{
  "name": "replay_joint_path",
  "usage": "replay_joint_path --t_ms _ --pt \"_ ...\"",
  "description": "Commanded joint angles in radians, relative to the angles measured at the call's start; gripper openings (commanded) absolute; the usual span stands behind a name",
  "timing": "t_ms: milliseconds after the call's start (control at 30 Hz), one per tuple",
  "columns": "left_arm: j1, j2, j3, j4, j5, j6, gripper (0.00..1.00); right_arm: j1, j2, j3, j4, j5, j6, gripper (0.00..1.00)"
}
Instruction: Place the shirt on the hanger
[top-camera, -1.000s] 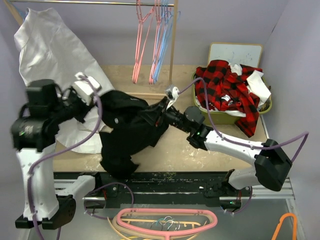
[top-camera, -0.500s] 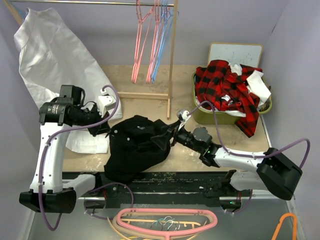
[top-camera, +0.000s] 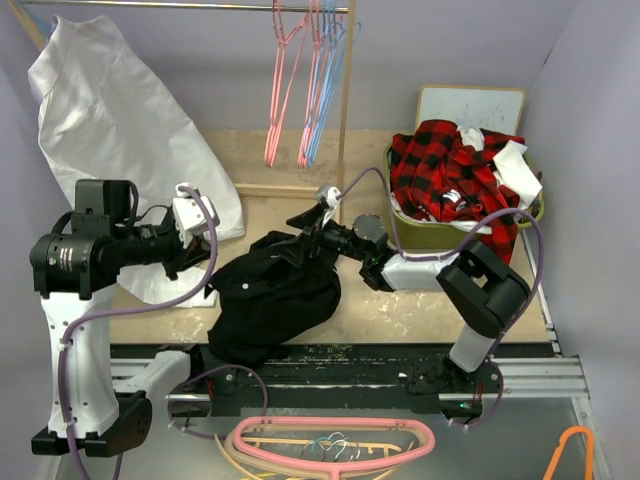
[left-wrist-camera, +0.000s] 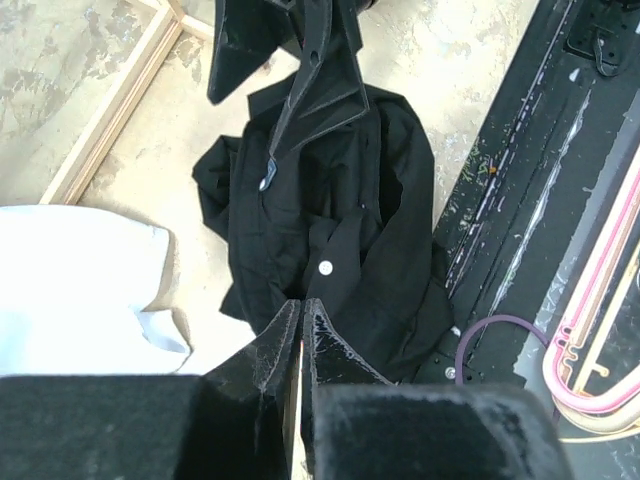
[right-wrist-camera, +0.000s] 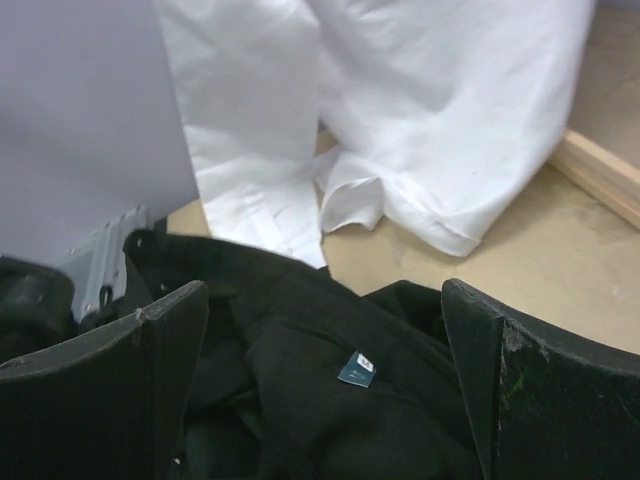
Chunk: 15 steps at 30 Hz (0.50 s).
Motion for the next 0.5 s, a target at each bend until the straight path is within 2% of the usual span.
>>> replay_joint_path --t_ms 0,33,67,133,167,200,233,333,467 --pt "-0.001 0.014 -0.026 0.003 -0.005 0.03 0.11 -0.032 0.05 0.053 0.119 -0.178 -0.041 1.0" --pt "-0.001 0.027 -0.063 0.049 -0.057 -0.016 0.18 -0.041 0.054 0.045 0.121 -0.155 -0.04 1.0" --pt "-0.001 0.046 -0.103 0.128 -0.139 -0.094 0.3 -0.049 0.053 0.034 0.125 -0.132 -0.036 0.99" --pt "-0.001 0.123 -0.16 0.237 -0.261 -0.206 0.38 -0.056 0.043 0.006 0.132 -0.088 -0.029 0.98" --pt "-0.001 0.172 -0.169 0.232 -0.248 -0.219 0.56 -0.056 0.038 0.0 0.112 -0.086 -0.03 0.97" --pt "-0.001 0.222 -0.174 0.221 -0.22 -0.231 0.88 -0.056 0.036 -0.007 0.095 -0.09 -0.029 0.95" --pt "-0.001 0.258 -0.182 0.243 -0.207 -0.261 0.97 -0.056 0.033 -0.014 0.083 -0.088 -0.025 0.93" --pt "-0.001 0.349 -0.199 0.308 -0.237 -0.34 0.99 -0.056 0.016 -0.078 0.094 -0.071 -0.012 0.82" --pt "0.001 0.488 -0.16 0.279 -0.251 -0.384 0.99 -0.052 -0.002 -0.151 0.119 -0.09 0.029 0.71"
